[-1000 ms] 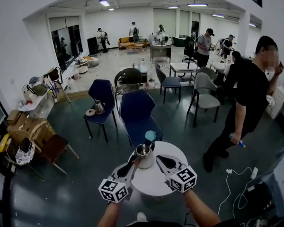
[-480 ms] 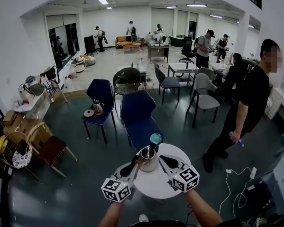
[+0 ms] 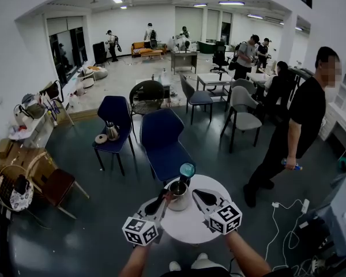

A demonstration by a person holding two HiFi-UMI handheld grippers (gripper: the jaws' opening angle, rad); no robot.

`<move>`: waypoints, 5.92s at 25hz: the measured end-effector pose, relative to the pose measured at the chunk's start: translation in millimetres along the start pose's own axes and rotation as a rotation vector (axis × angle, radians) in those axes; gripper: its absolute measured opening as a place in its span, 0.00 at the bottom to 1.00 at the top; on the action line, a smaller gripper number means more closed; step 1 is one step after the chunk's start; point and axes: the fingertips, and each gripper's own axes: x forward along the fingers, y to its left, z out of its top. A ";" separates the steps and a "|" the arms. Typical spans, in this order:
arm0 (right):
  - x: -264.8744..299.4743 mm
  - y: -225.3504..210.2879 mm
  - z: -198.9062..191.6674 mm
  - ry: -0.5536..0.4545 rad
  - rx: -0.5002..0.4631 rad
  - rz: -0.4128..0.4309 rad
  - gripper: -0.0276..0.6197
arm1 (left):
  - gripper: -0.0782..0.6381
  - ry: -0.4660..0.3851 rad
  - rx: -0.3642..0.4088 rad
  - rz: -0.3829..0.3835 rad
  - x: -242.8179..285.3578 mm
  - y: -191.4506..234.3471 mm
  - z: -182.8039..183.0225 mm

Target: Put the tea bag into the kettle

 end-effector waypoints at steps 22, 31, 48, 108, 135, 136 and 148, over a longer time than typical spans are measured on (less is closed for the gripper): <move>15.1 -122.4 -7.6 0.029 0.016 0.033 0.07 | 0.14 0.153 0.021 0.042 140.6 16.1 -41.1; 22.6 -171.5 -14.7 0.042 0.025 0.058 0.07 | 0.14 0.248 0.078 0.084 193.9 38.4 -66.3; 35.1 -234.9 -44.1 0.086 0.063 0.078 0.07 | 0.14 0.619 0.186 0.106 251.0 78.5 -155.1; 54.0 -212.3 -46.3 0.098 0.073 0.106 0.07 | 0.13 0.503 0.191 0.118 237.2 84.7 -109.0; 43.1 -75.1 4.2 0.001 0.007 0.093 0.07 | 0.13 0.137 0.202 0.050 91.5 12.2 9.0; 42.7 -68.6 4.7 -0.001 0.004 0.091 0.07 | 0.13 0.128 0.191 0.045 84.5 12.0 10.7; 31.4 -1.8 6.5 -0.021 -0.020 0.068 0.07 | 0.13 0.084 0.120 0.005 11.9 8.0 7.4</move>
